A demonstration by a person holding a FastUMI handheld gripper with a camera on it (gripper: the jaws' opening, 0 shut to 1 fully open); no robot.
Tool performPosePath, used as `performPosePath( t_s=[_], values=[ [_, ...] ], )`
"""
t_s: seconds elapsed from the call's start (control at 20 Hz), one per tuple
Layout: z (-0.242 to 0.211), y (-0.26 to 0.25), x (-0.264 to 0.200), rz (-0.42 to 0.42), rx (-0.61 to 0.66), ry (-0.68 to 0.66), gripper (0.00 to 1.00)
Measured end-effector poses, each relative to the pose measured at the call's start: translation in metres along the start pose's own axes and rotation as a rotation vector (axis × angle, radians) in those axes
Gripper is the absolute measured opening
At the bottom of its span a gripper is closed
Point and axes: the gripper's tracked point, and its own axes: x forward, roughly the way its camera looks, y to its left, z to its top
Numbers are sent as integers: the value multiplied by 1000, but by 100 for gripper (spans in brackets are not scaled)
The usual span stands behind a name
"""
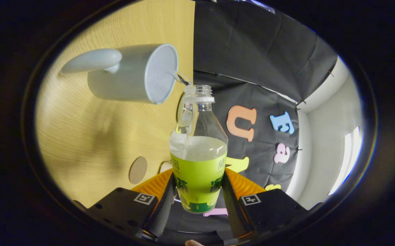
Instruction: Take the bottle from table, then pour the juice into the cup, finally place the bottle on the coaster
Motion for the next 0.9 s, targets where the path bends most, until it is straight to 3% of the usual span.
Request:
performPosePath(
  t_s=[0.9],
  values=[
    [-5, -13, 1, -47, -20, 16, 77]
  ],
)
